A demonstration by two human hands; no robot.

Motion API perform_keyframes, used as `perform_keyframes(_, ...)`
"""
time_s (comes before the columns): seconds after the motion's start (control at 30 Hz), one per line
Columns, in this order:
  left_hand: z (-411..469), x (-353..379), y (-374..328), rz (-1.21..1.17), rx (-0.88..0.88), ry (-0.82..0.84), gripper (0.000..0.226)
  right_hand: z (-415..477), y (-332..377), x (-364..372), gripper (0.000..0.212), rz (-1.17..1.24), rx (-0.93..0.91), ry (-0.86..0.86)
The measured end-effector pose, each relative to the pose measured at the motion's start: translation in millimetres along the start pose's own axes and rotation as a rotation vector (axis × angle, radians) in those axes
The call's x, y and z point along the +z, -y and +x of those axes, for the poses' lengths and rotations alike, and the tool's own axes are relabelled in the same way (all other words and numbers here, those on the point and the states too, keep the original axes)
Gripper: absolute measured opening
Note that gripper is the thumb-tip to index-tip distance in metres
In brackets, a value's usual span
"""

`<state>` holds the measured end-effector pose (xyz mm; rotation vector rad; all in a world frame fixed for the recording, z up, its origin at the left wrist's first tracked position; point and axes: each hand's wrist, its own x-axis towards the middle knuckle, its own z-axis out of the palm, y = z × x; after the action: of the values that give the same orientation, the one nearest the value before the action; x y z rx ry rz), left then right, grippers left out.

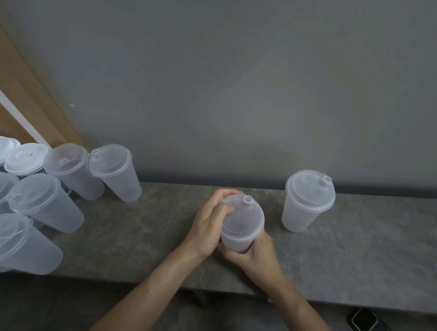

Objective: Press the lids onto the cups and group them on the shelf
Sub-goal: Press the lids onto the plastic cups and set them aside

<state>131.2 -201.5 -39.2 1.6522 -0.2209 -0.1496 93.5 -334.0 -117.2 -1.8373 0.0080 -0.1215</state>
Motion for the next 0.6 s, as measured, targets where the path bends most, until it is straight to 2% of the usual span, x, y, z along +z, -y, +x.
perform_keyframes(0.2, -0.4, 2.0, -1.0, 0.011, -0.014, -0.025, 0.032, -0.1, 3.6, 0.2, 0.091, 0.024, -0.062, -0.024)
perform_keyframes(0.37, -8.0, 9.1, -3.5, -0.03, -0.009, -0.085, 0.031, -5.9, 6.1, -0.1, 0.097, 0.019, -0.033, -0.066)
perform_keyframes(0.5, -13.7, 5.2, 5.9, -0.143, -0.05, -0.152, 0.03, -4.5, -0.9, -4.6, 0.087, -0.009, 0.014, 0.002)
perform_keyframes(0.6, -16.8, 4.3, 10.3, -0.097, -0.05, -0.161, 0.037, -2.2, -3.0, -3.9, 0.089, -0.025, 0.017, 0.04)
